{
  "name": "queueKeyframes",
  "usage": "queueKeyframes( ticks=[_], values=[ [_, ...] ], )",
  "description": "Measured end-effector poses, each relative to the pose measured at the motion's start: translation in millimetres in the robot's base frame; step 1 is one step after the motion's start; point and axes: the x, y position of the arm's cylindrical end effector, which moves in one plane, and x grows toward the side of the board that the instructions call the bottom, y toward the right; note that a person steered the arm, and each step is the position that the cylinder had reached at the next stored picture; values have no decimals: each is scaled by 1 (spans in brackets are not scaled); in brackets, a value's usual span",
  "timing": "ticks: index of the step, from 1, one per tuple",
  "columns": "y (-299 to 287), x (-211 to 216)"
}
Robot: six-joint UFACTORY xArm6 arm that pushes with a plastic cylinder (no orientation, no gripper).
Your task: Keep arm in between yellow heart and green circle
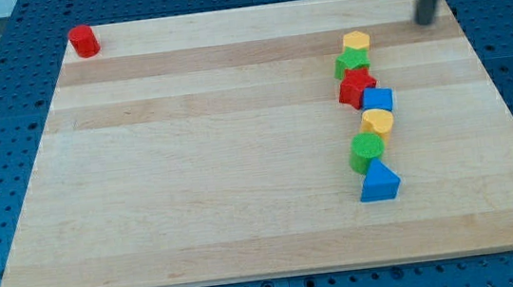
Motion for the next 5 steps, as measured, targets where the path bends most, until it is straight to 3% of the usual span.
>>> queueKeyframes(
  ticks=[1, 2, 4, 5],
  values=[
    [55, 54],
    [56, 67],
    [37, 183],
    [-5, 211]
  ],
)
